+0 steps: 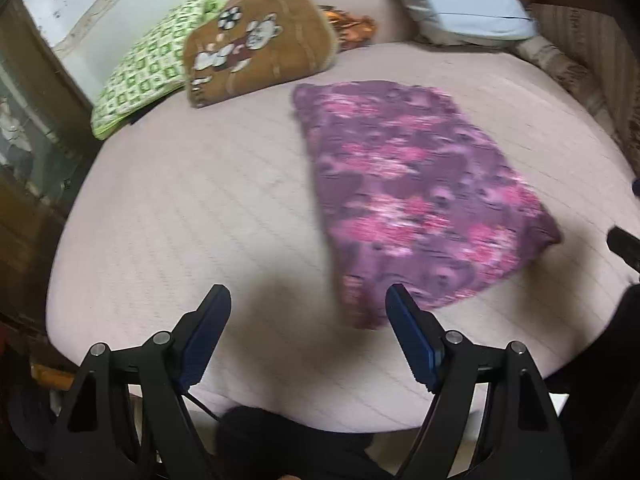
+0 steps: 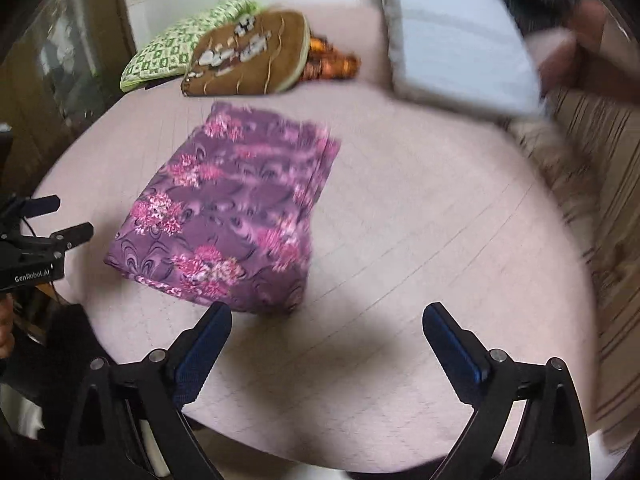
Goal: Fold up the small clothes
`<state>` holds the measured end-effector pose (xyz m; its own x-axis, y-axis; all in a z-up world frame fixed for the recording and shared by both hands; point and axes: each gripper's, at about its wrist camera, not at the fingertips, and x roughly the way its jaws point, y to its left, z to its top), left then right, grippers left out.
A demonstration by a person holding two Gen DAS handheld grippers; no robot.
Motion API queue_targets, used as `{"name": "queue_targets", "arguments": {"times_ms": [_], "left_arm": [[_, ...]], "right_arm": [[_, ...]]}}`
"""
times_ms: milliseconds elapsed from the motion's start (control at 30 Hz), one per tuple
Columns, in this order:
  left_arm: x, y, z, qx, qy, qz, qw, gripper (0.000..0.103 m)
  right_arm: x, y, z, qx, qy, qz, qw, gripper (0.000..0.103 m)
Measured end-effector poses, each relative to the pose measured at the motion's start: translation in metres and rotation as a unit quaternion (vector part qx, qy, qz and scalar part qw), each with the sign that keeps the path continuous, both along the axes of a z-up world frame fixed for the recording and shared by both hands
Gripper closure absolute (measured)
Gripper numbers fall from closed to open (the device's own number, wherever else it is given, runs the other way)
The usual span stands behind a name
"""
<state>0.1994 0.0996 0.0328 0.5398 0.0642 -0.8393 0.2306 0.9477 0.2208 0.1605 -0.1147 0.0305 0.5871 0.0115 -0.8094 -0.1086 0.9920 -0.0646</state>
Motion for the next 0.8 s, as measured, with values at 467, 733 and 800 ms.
{"name": "queue_targets", "arguments": {"times_ms": [467, 733, 800], "left_arm": [[-0.021, -0.019, 0.013, -0.005, -0.005, -0.052, 0.9986, 0.023], [-0.02, -0.024, 0.013, -0.021, 0.002, -0.072, 0.9972, 0.023], [-0.021, -0.029, 0.012, -0.024, 0.002, -0.078, 0.9967, 0.023]], "right_arm": [[-0.022, 0.003, 0.013, -0.061, -0.028, 0.012, 0.998, 0.005], [-0.022, -0.003, 0.01, -0.058, -0.015, -0.005, 0.998, 0.005], [-0.022, -0.004, 0.01, -0.061, -0.015, -0.01, 0.998, 0.005]]}}
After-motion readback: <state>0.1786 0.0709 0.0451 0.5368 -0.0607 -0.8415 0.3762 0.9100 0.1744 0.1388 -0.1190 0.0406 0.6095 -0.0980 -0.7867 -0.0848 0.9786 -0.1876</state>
